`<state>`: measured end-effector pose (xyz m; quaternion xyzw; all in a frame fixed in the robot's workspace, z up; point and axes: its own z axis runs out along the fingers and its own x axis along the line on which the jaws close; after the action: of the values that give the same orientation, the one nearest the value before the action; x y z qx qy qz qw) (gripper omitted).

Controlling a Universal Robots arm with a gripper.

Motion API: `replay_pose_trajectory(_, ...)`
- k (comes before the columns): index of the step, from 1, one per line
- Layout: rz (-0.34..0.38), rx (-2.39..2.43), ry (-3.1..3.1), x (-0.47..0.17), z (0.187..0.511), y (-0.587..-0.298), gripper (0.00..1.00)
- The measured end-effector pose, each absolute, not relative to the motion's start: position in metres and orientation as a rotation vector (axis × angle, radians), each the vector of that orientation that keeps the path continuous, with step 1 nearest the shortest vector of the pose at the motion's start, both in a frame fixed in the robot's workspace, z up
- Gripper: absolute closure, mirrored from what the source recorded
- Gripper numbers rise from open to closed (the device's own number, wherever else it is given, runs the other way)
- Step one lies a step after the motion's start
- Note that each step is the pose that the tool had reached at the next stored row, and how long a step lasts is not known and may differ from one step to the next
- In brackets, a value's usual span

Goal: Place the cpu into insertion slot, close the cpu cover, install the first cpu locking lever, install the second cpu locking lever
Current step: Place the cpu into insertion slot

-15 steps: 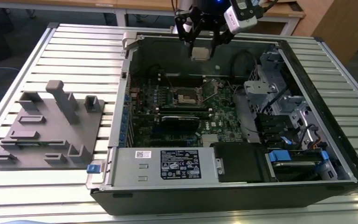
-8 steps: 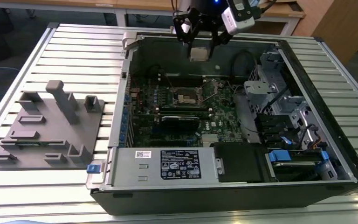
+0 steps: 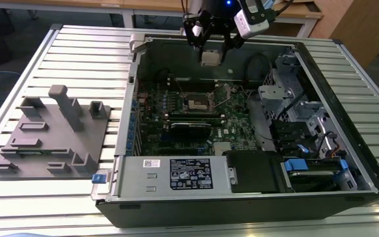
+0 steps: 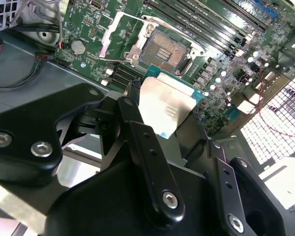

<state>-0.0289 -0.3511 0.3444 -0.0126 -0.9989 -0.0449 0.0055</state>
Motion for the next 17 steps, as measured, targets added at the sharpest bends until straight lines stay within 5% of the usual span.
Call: replay_pose_trajectory(17, -0.141, -0.04, -3.129, -0.0289, 0.3397, -0.3511, 0.46)
